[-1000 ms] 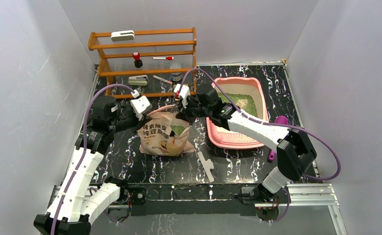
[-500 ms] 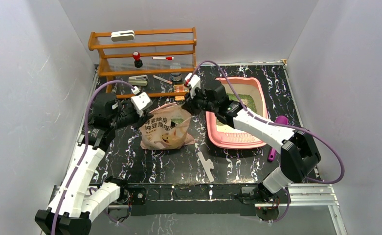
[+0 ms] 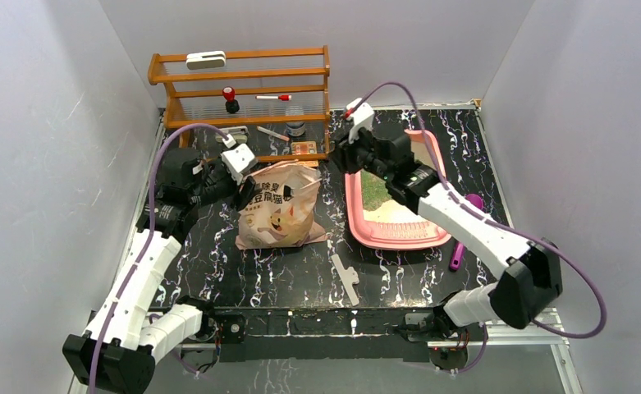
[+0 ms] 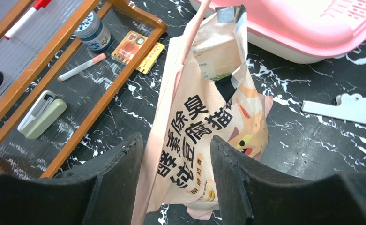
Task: Fill the litter box with clean litter
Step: Open the cat litter bag at the center of the board, then pick up the spatula from the center of the board.
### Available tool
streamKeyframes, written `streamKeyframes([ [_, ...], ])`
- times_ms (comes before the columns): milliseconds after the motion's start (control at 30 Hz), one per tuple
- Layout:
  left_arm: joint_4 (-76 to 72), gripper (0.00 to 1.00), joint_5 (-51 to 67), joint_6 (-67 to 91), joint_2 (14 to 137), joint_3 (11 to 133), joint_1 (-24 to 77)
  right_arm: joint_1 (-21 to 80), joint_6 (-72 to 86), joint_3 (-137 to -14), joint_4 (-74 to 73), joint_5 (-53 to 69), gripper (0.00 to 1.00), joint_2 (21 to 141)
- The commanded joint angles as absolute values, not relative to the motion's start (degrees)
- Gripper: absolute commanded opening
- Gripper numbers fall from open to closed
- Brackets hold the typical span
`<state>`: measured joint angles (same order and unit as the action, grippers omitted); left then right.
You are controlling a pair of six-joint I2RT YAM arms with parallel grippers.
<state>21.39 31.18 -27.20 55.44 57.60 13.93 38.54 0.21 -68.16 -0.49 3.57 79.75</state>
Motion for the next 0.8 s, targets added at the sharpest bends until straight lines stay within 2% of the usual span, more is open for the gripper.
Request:
streamKeyframes([
  [0, 18.01, 0.54, 28.68, -24.21, 53.83, 61.08, 13.58, 35.38, 3.54, -68.31, -3.4, -7.77, 0.49, 73.16],
  [67, 17.2, 0.58, 27.98, -23.39, 53.13, 61.6, 13.62, 33.99, 4.53, -67.6, -5.91, -11.15, 0.57, 70.39],
  [133, 16.88, 0.68, 27.21, -22.73, 52.56, 61.91, 13.6, 32.59, 5.76, -67.13, -8.53, -15.12, 0.63, 68.22],
  [267, 16.73, 0.7, 26.04, -21.05, 51.35, 61.81, 13.61, 27.51, 7.77, -65.43, -14.06, -22.2, 0.67, 64.03],
  [467, 16.05, 0.76, 26.91, -17.92, 48.75, 61.32, 13.58, 10.61, 12.12, -65.23, -23.13, -20.0, 0.74, 60.53],
  [700, 13.21, 0.98, 26.07, -7.4, 44.46, 59.59, 13.62, -7.34, 17.66, -67.36, -33.91, -17.17, 0.92, 62.3],
  [767, 11.54, 0.98, 24.58, -2.46, 42.88, 58.36, 13.62, -9.74, 19.42, -66.42, -36.17, -17.97, 0.95, 62.03],
])
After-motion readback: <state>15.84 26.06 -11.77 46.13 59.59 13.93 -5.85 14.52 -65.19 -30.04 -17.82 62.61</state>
